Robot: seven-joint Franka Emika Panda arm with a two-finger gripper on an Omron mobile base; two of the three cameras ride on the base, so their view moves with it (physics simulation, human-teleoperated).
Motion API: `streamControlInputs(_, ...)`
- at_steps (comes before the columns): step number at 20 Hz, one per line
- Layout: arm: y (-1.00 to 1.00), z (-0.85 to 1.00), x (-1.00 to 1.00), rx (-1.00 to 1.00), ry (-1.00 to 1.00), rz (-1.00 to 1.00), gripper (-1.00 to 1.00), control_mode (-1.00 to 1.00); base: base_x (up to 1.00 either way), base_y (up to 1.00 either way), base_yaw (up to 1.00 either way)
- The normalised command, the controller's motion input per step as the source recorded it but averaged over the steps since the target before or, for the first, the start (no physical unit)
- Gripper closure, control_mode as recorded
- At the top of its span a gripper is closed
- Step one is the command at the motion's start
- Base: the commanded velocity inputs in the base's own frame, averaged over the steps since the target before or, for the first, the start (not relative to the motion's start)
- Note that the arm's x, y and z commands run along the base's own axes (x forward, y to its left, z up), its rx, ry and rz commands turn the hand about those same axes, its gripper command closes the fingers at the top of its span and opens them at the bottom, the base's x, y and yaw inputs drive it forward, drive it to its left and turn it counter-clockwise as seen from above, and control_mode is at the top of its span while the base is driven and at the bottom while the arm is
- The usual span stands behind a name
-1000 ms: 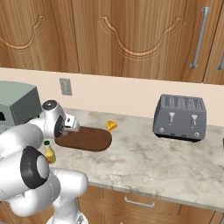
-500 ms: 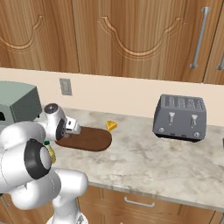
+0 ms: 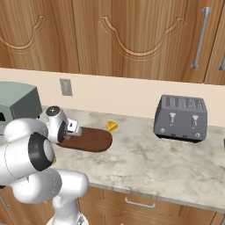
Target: Retrieve the reheated potato from the microwave, then place the potato, cheese, and condiment on the cutting board.
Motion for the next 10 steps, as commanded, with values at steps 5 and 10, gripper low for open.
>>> streamControlInputs(5, 0.00, -0.04, 0.04, 0.00, 0.00, 0.00, 1.00, -1.00, 0.00, 0.00, 0.00)
streamControlInputs(10, 0.00, -0.04, 0.04, 0.00, 0.00, 0.00, 1.00, -1.00, 0.00, 0.00, 0.00)
